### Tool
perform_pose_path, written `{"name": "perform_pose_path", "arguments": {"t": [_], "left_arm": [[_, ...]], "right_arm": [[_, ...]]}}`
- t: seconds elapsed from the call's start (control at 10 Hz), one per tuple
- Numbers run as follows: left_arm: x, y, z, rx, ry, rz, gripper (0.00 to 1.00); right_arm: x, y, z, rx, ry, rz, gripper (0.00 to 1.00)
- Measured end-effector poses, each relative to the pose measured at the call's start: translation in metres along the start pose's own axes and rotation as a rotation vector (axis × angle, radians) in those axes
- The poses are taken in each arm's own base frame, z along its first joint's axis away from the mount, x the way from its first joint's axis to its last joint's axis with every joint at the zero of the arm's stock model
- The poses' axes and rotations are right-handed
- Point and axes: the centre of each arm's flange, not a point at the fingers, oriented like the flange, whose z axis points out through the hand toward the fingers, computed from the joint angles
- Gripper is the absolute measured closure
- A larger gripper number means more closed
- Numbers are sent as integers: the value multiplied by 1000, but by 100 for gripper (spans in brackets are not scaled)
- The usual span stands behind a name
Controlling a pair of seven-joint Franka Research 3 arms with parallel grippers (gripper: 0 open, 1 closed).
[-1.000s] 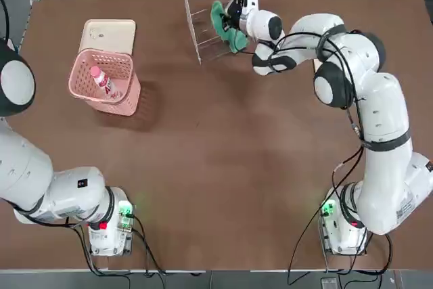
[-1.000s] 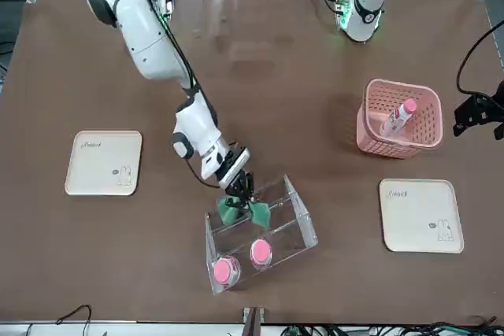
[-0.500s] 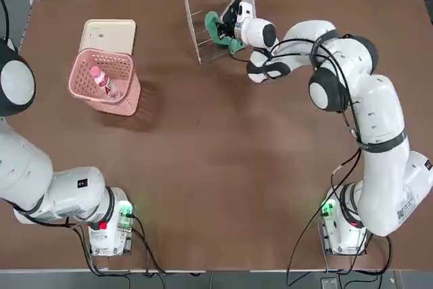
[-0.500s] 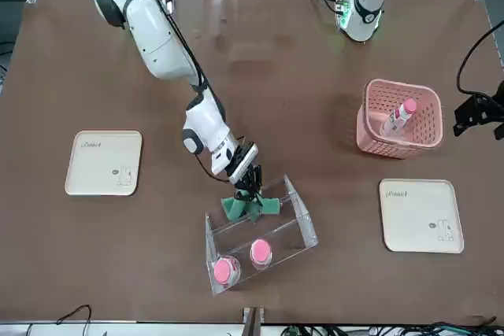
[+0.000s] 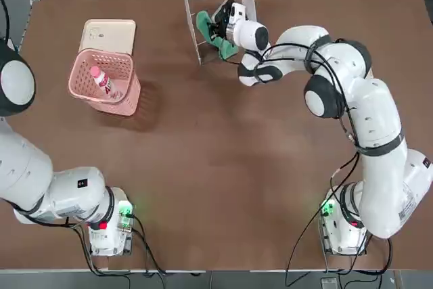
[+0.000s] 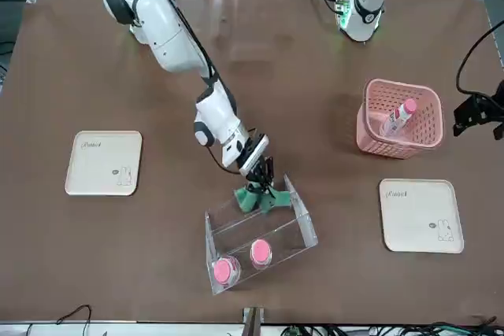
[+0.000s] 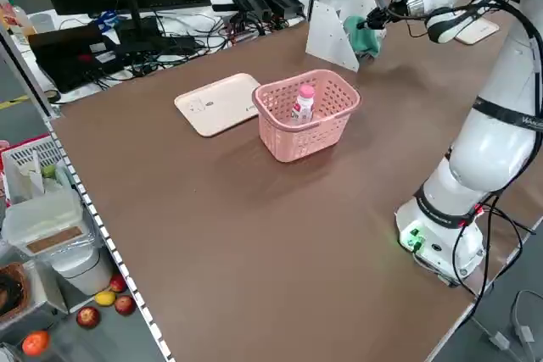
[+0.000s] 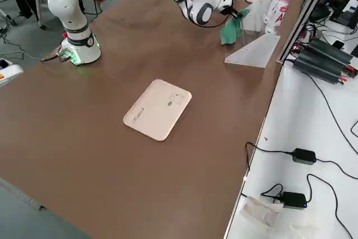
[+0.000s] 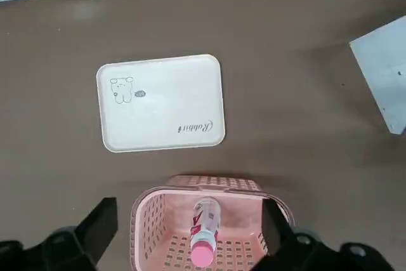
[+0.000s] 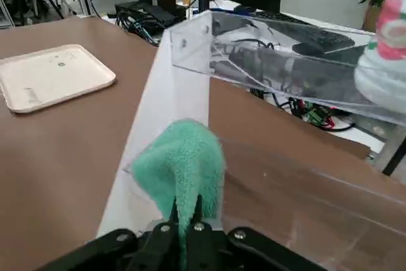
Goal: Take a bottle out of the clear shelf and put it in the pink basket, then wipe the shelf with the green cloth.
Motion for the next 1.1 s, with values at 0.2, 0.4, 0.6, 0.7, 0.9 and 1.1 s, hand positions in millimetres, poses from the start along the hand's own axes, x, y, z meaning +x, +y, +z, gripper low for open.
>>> {"name": "perform_pose_path", "arguments": {"t": [0.2,0.4,0.6,0.7,0.9,1.1], "left_arm": [[0,0,0,0,0,1,0],[0,0,0,0,0,1,0],[0,1,0,0,0,1,0],[0,1,0,0,0,1,0],[0,2,0,0,0,3,0],[0,2,0,0,0,3,0]], "right_arm": [[2,-13,3,5,6,35,97],[4,-22,4,7,12,64,97],[5,-20,4,3,13,67,97],[5,-15,4,-4,14,67,97],[3,11,2,-37,12,57,97],[-4,60,-7,-75,-2,-8,97]]}}
